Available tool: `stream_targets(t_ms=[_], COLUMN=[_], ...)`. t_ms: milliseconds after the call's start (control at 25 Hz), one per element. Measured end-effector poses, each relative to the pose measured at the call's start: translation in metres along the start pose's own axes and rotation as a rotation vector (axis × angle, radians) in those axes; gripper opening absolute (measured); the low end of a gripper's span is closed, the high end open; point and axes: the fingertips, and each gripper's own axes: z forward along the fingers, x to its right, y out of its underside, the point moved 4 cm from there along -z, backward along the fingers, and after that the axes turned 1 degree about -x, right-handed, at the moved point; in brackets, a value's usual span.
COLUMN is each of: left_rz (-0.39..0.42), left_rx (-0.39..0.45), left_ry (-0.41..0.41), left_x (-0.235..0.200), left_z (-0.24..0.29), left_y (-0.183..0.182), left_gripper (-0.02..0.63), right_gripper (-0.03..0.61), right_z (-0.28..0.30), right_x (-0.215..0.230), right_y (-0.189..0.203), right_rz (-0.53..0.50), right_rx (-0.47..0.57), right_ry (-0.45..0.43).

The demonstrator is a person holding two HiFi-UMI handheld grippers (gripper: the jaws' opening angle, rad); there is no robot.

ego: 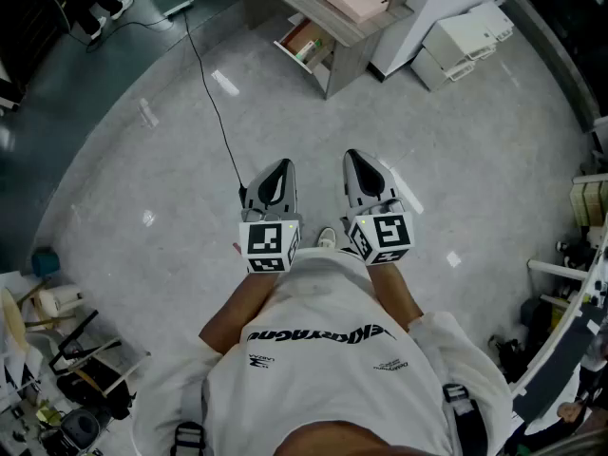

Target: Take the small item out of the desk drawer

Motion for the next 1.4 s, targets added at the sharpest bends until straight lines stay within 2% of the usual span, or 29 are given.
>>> stream_targets(t_ms=[400,600,920,1160,1400], left_rz=[-0.017,-0.024,-0.034,-0.033,0.022], left_rx=[0.003,-0.013,0.002,-0.011,-0.027], left_ry=[-0.054,-0.085,-0.058,-0.031,0.008], left_x=[0.032,0.035,0.024,-0.013,-0.079], left_z=[0.019,0.023,0.065,0.119,0.201], left_y=[0.003,0.008,0.009,0.001,-0.026], left_gripper=[0.015,0.015,0.017,0.015,0.015], right_gripper=[0.032,0.032,0.032,0.032,0.032], right_z=[-0.006,-0.002,0.033,0.094,0.187], right_x=[0.040,0.056,0.069,0.084,0.101], right_y=[0.004,0.011,0.018,0.012,-0.008], right_rz=[0.030,0.054,0.031,0.030,0.035], right_rx=[0.008,-0.008,-0.031,-0.036,-0.037], right_ry=[-0.038,-0.054,-0.047,-0.021,0.028])
